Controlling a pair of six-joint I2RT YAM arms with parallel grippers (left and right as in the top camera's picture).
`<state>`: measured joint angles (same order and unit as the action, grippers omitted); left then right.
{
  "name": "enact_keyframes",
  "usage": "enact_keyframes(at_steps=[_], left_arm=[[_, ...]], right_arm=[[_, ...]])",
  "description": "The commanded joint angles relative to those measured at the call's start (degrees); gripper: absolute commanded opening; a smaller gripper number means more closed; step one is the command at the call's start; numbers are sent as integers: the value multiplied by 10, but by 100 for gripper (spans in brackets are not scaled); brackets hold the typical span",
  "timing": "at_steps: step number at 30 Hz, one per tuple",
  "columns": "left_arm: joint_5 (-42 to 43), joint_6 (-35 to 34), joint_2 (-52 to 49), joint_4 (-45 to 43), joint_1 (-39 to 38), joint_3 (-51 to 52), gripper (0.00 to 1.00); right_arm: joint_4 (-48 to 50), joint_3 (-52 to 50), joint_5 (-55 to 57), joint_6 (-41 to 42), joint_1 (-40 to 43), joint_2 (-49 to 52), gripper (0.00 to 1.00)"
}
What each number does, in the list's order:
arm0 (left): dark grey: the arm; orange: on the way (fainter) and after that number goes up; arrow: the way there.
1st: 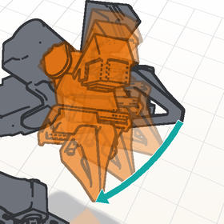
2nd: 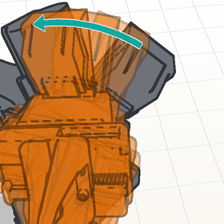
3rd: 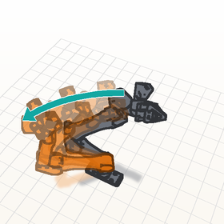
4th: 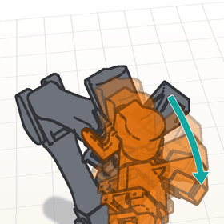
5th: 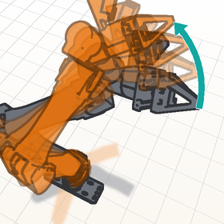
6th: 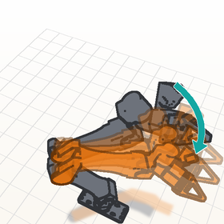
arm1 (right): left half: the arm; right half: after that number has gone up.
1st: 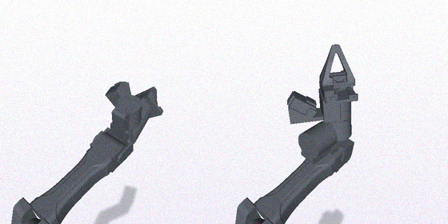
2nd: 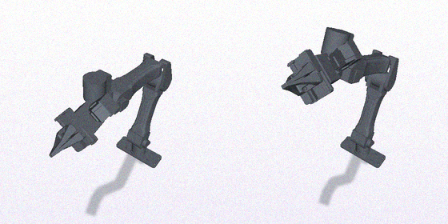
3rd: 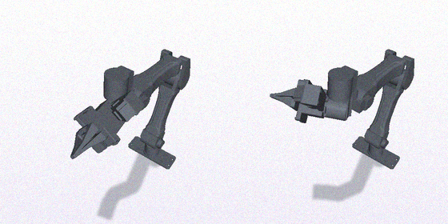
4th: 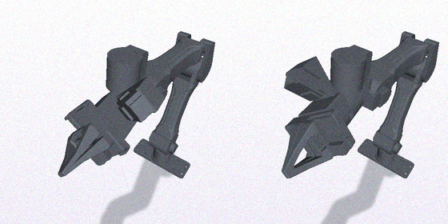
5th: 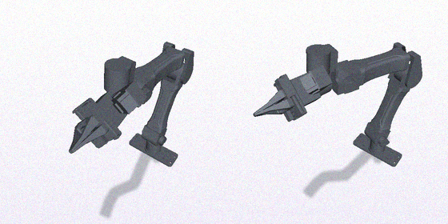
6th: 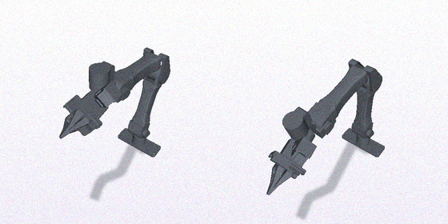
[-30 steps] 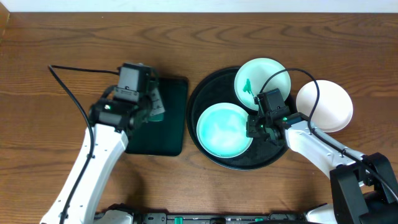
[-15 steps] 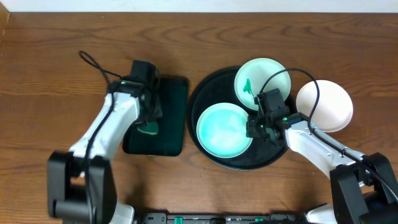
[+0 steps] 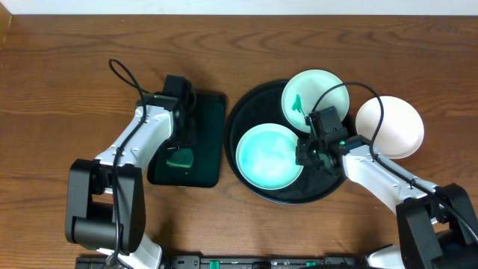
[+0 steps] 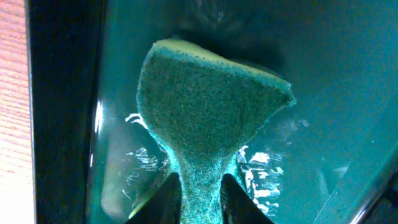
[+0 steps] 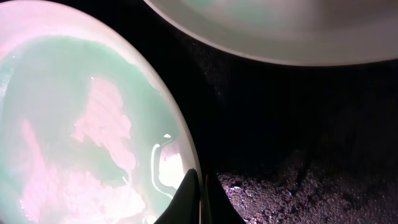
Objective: Clean dirty plates on tray and stack at the side
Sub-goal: 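Carry the sponge left and drop it in the dark green tray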
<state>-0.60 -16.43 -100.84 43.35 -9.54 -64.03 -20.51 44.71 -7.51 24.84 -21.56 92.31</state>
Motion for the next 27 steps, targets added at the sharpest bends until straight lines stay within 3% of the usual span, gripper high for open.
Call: enact_keyframes(at_steps=[1, 5, 11, 16, 18, 20, 27], left_arm=[[-8, 3, 12, 7, 1, -10, 29], [-7, 3, 50, 25, 4, -33, 35], [-8, -22, 151, 13, 25, -40, 41], [-8, -23, 218, -7, 56, -40, 49], [-8, -23, 236, -10, 70, -40, 58], [-8, -23, 241, -4, 73, -40, 75], [-8, -23, 240, -1, 73, -40, 78]], right_arm=[[2, -3, -5, 0, -3, 3, 5], [2, -3, -5, 0, -3, 3, 21], [-3, -3, -5, 0, -3, 3, 23], [14, -18, -5, 0, -3, 3, 19], [23, -24, -5, 8, -3, 3, 7], [24, -24, -5, 9, -3, 3, 1], [18, -19, -32, 9, -1, 2, 1]])
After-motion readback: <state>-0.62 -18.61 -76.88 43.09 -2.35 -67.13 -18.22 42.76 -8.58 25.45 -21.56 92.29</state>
